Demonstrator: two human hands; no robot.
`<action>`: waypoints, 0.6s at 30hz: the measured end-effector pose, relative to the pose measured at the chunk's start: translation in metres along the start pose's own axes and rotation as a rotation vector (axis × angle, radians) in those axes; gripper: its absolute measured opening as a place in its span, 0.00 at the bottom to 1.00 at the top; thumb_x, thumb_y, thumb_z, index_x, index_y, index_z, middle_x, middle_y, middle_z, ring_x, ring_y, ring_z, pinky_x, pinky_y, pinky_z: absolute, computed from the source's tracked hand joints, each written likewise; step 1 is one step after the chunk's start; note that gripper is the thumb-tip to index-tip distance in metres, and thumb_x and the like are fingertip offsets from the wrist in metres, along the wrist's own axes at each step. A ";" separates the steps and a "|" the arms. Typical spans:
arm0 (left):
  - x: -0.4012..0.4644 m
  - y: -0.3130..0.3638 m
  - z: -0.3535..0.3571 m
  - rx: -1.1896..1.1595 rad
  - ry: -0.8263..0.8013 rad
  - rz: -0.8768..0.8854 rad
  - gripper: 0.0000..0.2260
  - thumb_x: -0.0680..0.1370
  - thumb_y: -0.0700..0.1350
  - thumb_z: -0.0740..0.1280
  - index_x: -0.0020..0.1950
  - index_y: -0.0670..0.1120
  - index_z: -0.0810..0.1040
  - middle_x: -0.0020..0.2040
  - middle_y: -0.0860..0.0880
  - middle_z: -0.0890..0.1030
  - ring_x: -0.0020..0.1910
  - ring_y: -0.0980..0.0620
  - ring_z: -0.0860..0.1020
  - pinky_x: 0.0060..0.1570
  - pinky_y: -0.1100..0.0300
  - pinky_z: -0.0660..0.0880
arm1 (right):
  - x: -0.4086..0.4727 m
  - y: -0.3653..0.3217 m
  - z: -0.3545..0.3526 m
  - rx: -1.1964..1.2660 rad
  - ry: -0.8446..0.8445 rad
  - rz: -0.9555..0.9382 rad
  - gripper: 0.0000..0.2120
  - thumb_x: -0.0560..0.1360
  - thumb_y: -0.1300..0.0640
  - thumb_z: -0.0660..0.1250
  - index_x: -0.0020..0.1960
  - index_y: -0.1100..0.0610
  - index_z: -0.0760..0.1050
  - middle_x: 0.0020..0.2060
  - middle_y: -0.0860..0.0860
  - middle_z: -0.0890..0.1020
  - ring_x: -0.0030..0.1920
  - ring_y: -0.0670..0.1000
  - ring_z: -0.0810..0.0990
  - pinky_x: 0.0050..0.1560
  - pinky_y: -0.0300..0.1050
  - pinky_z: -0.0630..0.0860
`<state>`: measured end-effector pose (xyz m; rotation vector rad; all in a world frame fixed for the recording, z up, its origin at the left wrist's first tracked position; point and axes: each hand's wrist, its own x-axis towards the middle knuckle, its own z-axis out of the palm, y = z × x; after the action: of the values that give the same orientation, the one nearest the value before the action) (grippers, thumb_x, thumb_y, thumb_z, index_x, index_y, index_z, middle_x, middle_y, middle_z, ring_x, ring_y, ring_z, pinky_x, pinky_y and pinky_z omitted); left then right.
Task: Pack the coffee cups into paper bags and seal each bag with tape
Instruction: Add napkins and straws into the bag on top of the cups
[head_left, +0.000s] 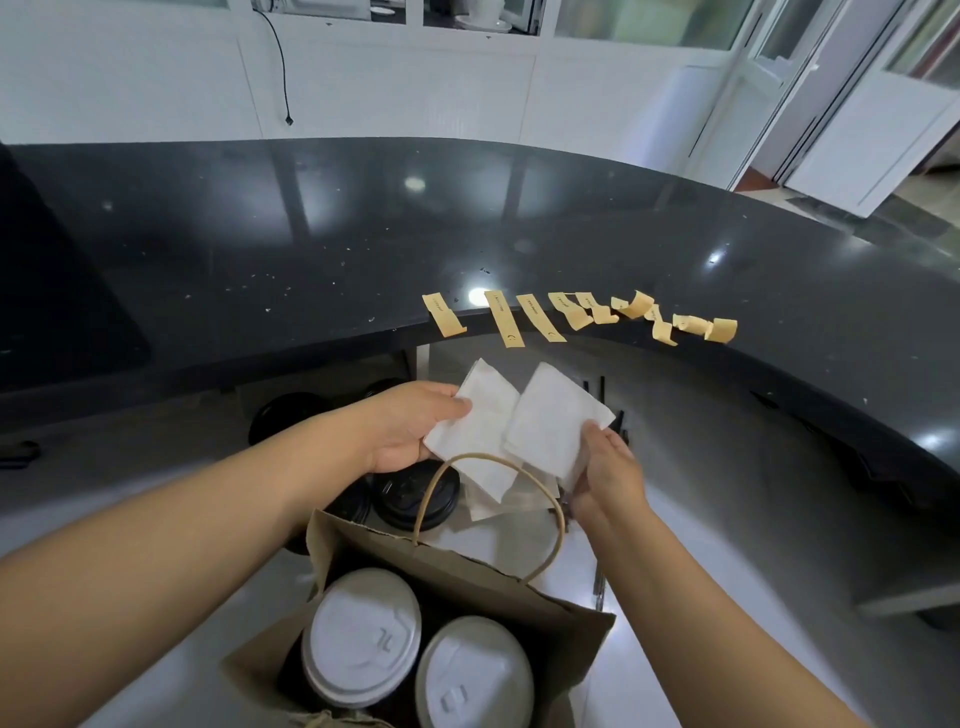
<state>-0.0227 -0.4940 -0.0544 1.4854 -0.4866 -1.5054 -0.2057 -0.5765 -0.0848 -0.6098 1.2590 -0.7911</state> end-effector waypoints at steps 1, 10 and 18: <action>-0.001 0.000 -0.001 -0.015 0.000 0.000 0.10 0.81 0.39 0.59 0.59 0.41 0.75 0.57 0.40 0.80 0.58 0.42 0.78 0.56 0.50 0.76 | 0.001 -0.002 -0.003 0.037 0.021 0.017 0.06 0.79 0.58 0.63 0.44 0.55 0.74 0.43 0.53 0.81 0.41 0.53 0.80 0.40 0.48 0.79; -0.007 -0.003 0.004 -0.006 -0.015 0.057 0.09 0.81 0.43 0.61 0.58 0.43 0.78 0.55 0.43 0.82 0.58 0.43 0.78 0.62 0.47 0.73 | -0.004 0.005 -0.003 0.082 -0.132 0.114 0.04 0.80 0.59 0.62 0.48 0.59 0.75 0.41 0.56 0.82 0.35 0.52 0.81 0.33 0.43 0.79; -0.021 -0.010 -0.007 0.390 0.184 0.398 0.21 0.79 0.51 0.62 0.45 0.31 0.72 0.37 0.45 0.73 0.37 0.47 0.69 0.40 0.54 0.65 | 0.011 0.018 0.010 -0.527 -0.067 -0.136 0.09 0.79 0.61 0.59 0.52 0.65 0.74 0.39 0.55 0.76 0.37 0.51 0.74 0.37 0.43 0.71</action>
<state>-0.0225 -0.4701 -0.0522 1.6817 -0.9422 -0.9871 -0.1910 -0.5747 -0.1034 -1.1473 1.3806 -0.5397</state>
